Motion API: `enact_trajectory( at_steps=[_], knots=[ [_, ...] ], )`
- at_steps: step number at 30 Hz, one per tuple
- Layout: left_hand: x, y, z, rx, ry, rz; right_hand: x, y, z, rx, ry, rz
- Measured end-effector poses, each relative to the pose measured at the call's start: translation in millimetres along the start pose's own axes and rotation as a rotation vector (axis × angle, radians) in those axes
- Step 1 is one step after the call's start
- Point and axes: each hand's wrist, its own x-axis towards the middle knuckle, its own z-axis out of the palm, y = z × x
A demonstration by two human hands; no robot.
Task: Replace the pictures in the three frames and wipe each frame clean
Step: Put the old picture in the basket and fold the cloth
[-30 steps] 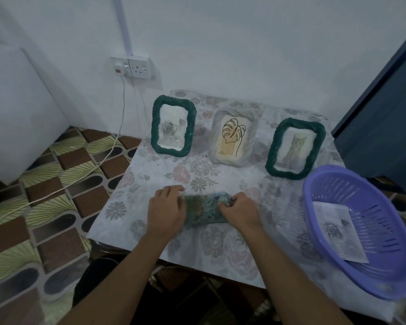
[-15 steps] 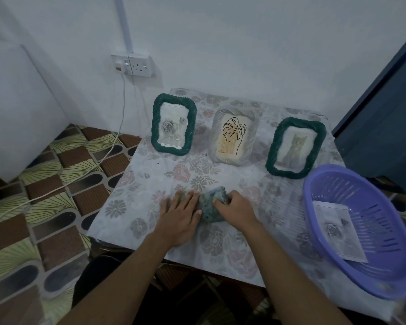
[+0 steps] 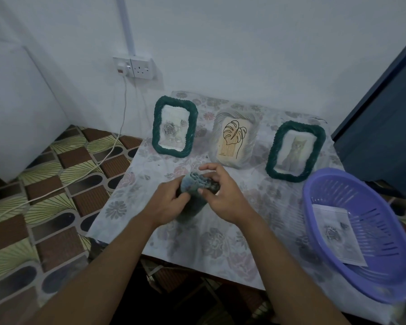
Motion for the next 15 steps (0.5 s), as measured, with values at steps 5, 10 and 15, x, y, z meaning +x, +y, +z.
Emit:
enact_trajectory(
  at_steps=[5,10,15],
  knots=[
    [-4,-6,-12,-0.024,0.102,-0.121,12,-1,15,0.041,0.021,0.029],
    [-3,-33,-31,0.042,0.183,-0.358,19,25,40,-0.077,0.069,0.125],
    [4,-56,-49,0.090,0.202,-0.523,14,63,62,-0.617,0.057,0.112]
  ],
)
